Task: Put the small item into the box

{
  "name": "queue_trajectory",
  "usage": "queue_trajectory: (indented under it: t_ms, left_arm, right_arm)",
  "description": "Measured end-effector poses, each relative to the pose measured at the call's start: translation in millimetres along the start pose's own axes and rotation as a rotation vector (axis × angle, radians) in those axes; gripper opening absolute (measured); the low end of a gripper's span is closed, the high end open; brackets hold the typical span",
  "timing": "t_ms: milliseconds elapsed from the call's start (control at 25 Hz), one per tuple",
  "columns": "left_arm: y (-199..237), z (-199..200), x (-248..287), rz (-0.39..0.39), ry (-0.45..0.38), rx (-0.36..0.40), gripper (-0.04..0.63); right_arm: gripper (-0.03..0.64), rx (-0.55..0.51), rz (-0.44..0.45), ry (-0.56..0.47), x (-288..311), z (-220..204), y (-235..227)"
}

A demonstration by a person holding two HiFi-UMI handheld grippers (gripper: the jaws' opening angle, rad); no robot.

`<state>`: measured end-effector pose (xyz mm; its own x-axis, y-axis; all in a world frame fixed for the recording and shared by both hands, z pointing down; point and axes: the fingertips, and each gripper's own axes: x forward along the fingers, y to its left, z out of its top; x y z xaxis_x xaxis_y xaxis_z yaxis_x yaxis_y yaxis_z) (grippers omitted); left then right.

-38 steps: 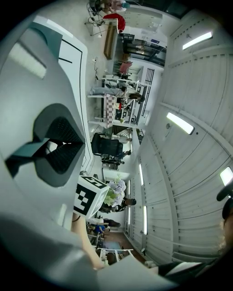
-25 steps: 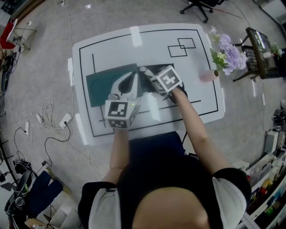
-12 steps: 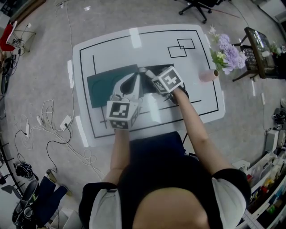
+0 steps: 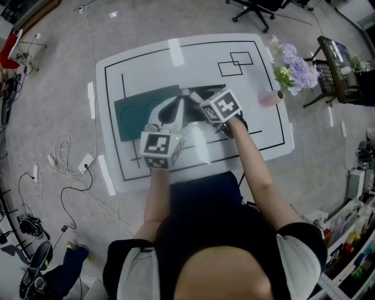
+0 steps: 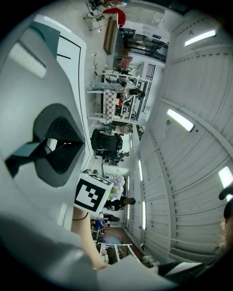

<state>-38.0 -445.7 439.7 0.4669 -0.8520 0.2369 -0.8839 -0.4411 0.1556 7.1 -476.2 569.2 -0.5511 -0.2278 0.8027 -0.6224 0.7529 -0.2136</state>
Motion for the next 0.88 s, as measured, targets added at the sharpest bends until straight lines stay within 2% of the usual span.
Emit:
queue_trajectory:
  t_ms: [480, 880]
  left_arm:
    - [-15, 1, -11, -0.007, 0.007, 0.026, 0.011]
    - [-21, 9, -19, 0.029, 0.002, 0.021, 0.011]
  right_arm:
    - [0.298, 0.014, -0.017, -0.073, -23, 1, 7]
    - [0.291, -0.005, -0.042, -0.119, -46, 1, 12]
